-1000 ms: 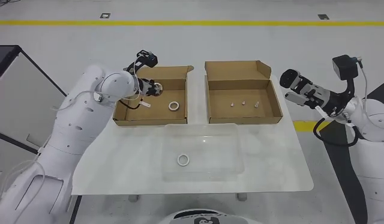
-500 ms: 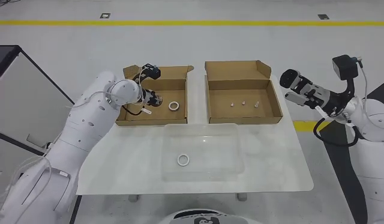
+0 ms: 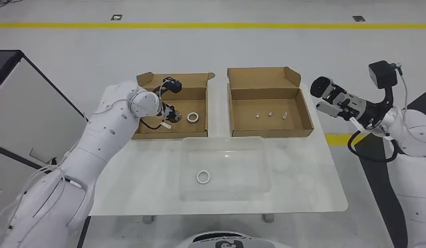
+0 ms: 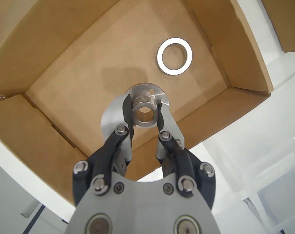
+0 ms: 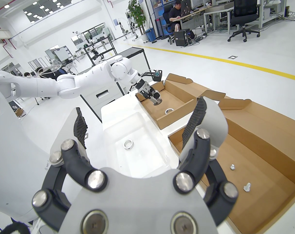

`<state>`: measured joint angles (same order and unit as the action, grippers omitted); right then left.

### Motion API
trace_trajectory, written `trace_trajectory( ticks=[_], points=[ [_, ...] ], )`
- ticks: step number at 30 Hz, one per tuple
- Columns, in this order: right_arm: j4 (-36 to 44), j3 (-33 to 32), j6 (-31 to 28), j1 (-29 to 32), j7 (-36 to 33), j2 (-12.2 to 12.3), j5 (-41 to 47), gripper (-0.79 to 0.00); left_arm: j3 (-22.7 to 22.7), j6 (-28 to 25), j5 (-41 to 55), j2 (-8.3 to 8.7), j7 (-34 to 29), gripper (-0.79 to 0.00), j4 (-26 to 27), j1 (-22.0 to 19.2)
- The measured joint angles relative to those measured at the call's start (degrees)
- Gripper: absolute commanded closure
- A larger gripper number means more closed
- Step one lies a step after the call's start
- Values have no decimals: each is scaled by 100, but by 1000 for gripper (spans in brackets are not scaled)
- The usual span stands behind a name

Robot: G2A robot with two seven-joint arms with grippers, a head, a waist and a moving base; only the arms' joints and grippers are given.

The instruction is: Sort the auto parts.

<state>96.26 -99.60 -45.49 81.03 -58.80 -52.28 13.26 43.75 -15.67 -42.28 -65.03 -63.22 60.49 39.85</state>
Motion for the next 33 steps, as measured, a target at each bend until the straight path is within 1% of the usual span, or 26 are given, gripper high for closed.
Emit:
trace_trajectory(
  ticks=[14,28,29,30,32,33],
  points=[
    [0,0,0,0,0,0,0,-785,-456,-75,-298,-302,240,0,-864,-352],
    [0,0,0,0,0,0,0,-785,-785,-209,-396,-624,449,0,-1691,-603],
    [0,0,0,0,0,0,0,-785,-798,-222,-389,-649,468,-99,-1750,-625],
    [0,0,0,0,0,0,0,-785,-807,-230,-381,-667,479,-277,-1791,-640],
    [0,0,0,0,0,0,0,-785,-821,-260,-354,-707,498,-462,-1874,-673],
    [0,0,0,0,0,0,0,-785,-825,-272,-341,-722,508,-680,-1904,-687]
  ],
)
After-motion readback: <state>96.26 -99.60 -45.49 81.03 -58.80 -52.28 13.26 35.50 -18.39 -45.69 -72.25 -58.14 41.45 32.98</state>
